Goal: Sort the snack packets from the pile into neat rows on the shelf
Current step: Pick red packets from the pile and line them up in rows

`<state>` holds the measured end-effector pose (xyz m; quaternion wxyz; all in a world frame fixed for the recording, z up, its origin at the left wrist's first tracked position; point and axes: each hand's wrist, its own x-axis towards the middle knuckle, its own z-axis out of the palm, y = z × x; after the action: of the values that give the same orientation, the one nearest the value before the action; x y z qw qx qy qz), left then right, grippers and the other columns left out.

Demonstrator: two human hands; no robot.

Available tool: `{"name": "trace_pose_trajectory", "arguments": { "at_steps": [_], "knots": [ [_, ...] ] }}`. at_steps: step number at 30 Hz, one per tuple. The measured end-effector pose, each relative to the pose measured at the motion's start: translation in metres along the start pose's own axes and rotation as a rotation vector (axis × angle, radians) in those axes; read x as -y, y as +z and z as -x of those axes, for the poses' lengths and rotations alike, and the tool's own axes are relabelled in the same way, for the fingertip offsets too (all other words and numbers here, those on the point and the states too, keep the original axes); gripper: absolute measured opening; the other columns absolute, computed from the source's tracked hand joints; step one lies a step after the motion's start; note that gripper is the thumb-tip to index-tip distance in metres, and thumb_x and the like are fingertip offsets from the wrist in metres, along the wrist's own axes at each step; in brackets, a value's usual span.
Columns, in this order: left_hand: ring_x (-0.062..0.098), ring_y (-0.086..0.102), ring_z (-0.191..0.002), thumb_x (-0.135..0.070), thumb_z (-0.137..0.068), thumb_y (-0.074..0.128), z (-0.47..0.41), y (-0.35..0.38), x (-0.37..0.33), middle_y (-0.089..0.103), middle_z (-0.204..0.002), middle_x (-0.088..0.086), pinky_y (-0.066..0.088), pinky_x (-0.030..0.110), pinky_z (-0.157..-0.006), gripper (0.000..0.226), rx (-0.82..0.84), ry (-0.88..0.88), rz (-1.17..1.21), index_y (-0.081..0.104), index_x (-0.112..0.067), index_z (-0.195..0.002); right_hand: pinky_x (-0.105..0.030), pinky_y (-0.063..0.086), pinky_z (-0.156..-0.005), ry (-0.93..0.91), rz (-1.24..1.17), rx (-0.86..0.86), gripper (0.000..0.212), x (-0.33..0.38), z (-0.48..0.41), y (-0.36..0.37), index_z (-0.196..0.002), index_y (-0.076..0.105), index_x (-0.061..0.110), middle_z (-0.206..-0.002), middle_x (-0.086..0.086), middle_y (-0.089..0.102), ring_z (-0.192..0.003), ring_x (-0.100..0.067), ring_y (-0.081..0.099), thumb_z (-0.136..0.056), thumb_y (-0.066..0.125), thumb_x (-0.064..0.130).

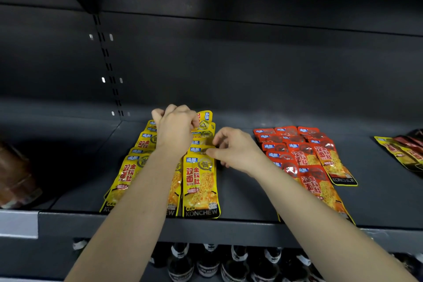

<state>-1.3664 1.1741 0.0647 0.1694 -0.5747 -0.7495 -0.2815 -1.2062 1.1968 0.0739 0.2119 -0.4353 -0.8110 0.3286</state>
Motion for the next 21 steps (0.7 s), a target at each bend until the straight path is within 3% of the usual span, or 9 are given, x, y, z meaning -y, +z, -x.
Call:
{"name": "trace_pose_trajectory", "arguments": {
  "at_steps": [4,13,17,21],
  "knots": [
    [0.017,0.047,-0.106,-0.004,-0.086,0.063,0.0,0.0,0.0,0.063,-0.103,-0.01,0.02,0.035,-0.09,0.025,0.006,-0.006,0.007,0.067,-0.028,-0.083,-0.025,0.05,-0.044,0.164,-0.072,0.197,0.038,-0.001,0.006,0.004,-0.1,0.048,0.014,-0.074,-0.013,0.069,-0.049,-0.017,0.064,-0.08,0.076,0.032],
    [0.017,0.049,-0.103,-0.002,-0.084,0.063,-0.001,0.0,-0.003,0.063,-0.101,-0.011,0.017,0.034,-0.085,0.026,-0.01,0.021,-0.015,0.067,-0.028,-0.082,-0.025,0.053,-0.047,0.149,-0.17,0.259,0.036,-0.001,0.007,0.008,-0.098,0.049,0.011,-0.074,-0.013,0.068,-0.052,-0.019,0.067,-0.079,0.077,0.023],
    [0.017,0.051,-0.098,-0.003,-0.083,0.064,-0.006,-0.003,-0.007,0.064,-0.099,-0.01,0.017,0.033,-0.084,0.026,-0.061,0.059,0.008,0.067,-0.028,-0.083,-0.027,0.053,-0.046,0.131,-0.199,0.215,0.033,-0.003,0.005,0.001,-0.098,0.045,0.012,-0.074,-0.015,0.065,-0.05,-0.022,0.066,-0.083,0.073,0.02],
    [0.019,0.055,-0.103,-0.012,-0.088,0.064,-0.016,-0.012,-0.02,0.063,-0.105,-0.007,0.021,0.03,-0.084,0.017,-0.045,0.053,0.184,0.068,-0.028,-0.092,-0.024,0.047,-0.041,0.1,-0.187,0.098,0.02,-0.01,-0.003,-0.023,-0.093,0.048,0.011,-0.067,-0.013,0.063,-0.047,-0.024,0.065,-0.087,0.067,0.017]
  ]
}}
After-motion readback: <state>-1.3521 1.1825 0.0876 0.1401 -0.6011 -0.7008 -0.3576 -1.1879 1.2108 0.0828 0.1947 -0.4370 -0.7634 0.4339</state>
